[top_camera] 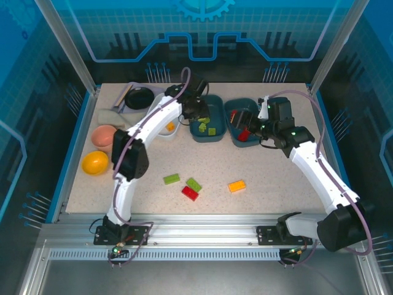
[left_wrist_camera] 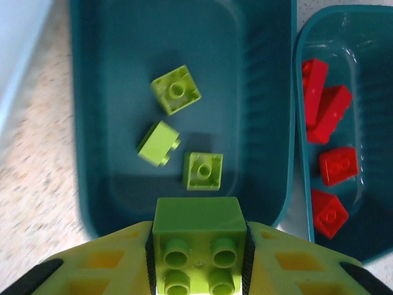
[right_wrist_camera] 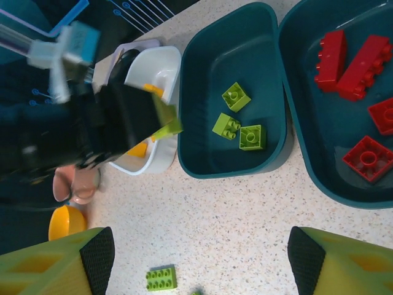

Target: Sort the legos into containers by color

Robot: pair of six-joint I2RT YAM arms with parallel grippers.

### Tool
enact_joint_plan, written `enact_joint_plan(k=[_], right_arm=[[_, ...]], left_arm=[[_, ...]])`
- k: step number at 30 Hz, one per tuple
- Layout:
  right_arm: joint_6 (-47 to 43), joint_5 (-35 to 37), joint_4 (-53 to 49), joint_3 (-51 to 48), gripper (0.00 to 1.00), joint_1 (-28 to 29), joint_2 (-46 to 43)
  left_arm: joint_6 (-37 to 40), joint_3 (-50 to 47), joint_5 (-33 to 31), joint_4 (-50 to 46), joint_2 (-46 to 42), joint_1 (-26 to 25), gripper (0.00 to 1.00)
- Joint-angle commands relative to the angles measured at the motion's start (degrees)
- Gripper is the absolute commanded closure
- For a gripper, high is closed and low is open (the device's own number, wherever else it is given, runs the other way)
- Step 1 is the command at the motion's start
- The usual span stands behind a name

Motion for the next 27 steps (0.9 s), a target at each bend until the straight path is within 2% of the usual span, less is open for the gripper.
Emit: enact_joint_plan(k=[1,8,11,15,17,19,22,27], right_arm=[[3.2,-1.9,2.0,-0.9,0.23,-1.0,-1.5],[1.4,-1.8,-1.5,-2.0,0.23,-1.2,-4.4],[0.8,-2.0,-2.5,-3.4,0.22,-1.3,-5.7],[-0.3,-2.3,-4.1,-4.0,0.21,-1.3,-6.0],[-1.2,-2.0,-5.8,-3.8,0.22,-1.3,-6.3],[-2.5,-1.1,-9.0,-2.9,0.23,-1.3,-6.6],[-5.2,1.1,-16.5,-0.5,0.24,-1.3,-8.1],[-8.2,1.4,-30.1,2.3,0.25,-1.3,-14.2]], left_arm=[[-1.6,7.7,3.3,-2.0,6.8,-0.2,0.61],[-3.1,15.7,7.7,2.6,16.4,-0.5,0.58],[-3.5,16.7,8.5,2.5,17.5,-0.6,0.49],[-3.0,16.7,8.4,2.5,15.6,-1.1,0.32],[-2.6,16.8,8.0,1.9,13.7,-1.5,0.28],[-1.4,16.2,7.5,0.7,11.2,-2.1,0.27],[3.1,10.4,7.3,0.1,5.4,-4.5,0.28],[14.0,-8.8,9.6,3.7,-6.3,-12.3,0.28]])
